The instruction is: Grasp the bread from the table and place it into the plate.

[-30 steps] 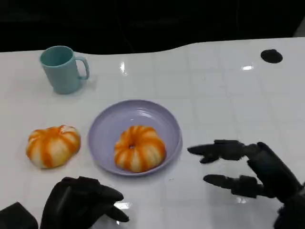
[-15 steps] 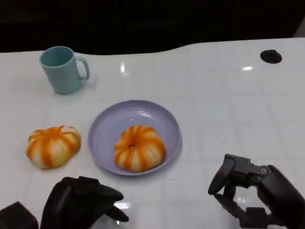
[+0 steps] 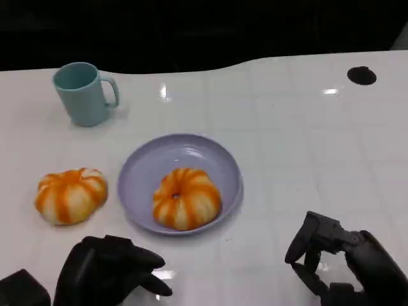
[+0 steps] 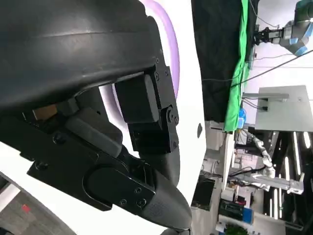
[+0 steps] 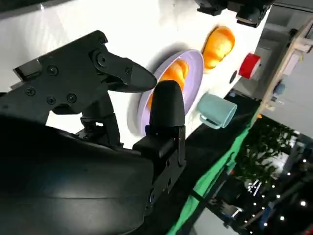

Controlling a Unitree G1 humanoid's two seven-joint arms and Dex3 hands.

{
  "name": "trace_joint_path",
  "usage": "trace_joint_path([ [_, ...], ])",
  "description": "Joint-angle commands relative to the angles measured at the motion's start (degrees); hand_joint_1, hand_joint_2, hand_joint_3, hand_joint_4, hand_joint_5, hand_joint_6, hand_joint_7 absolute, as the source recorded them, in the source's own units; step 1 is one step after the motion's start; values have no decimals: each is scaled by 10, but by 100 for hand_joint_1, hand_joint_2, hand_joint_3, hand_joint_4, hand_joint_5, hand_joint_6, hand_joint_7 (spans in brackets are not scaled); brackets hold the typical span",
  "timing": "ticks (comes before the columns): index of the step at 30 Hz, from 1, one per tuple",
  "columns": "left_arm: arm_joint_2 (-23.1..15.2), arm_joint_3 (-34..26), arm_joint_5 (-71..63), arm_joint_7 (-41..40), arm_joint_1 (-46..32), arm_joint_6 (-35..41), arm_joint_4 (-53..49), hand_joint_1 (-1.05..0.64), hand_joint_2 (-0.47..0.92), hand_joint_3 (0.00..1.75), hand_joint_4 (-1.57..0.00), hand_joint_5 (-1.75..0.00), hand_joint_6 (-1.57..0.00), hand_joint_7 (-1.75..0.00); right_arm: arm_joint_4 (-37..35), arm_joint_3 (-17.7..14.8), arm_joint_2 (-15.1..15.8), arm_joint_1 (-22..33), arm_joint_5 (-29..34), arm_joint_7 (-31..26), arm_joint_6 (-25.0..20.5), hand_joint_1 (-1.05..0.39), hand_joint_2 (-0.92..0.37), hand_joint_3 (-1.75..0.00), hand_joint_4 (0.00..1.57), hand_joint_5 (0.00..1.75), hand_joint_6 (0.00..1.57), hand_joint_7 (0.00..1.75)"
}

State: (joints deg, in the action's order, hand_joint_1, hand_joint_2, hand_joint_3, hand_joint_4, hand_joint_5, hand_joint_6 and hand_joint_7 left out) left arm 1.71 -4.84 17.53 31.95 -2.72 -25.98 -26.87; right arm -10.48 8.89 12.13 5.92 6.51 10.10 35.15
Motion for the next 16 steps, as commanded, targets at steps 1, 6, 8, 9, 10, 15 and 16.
trace_joint_path([
  [1, -10, -4, 2, 1, -5, 0, 4, -105, 77, 0, -157, -35, -157, -16, -39, -13, -2, -18, 2, -11, 35, -21, -57, -98, 62, 175, 49, 158],
  [6, -11, -6, 3, 2, -2, -3, -1, -105, 77, 0, -157, -36, -157, -16, -68, -16, -8, -29, -1, -9, 51, -21, -57, -98, 63, 175, 49, 158],
  [8, -12, -6, 2, 3, -1, -4, -2, -105, 77, 0, -157, -36, -157, -16, -74, -18, -10, -32, -1, -9, 56, -21, -57, -98, 64, 175, 49, 158],
  [9, -12, -6, 2, 3, -1, -4, -2, -105, 77, 0, -157, -36, -157, -16, -74, -18, -11, -33, 0, -10, 57, -21, -57, -98, 64, 175, 49, 158],
  [10, -13, -7, 2, 2, -1, -3, -1, -105, 77, 0, -157, -36, -157, -16, -73, -19, -11, -34, 4, -12, 57, -22, -57, -98, 64, 175, 49, 158],
  [15, -13, -6, -1, 0, -2, -3, 0, -105, 77, 0, -157, -36, -157, -16, -77, -21, -12, -37, 3, -10, 59, -22, -57, -95, 64, 175, 49, 158],
  [16, -13, -6, 0, 1, -2, -1, 0, -105, 77, 0, -157, -36, -157, -16, -78, -21, -13, -38, 0, -9, 60, -22, -57, -95, 64, 175, 49, 158],
])
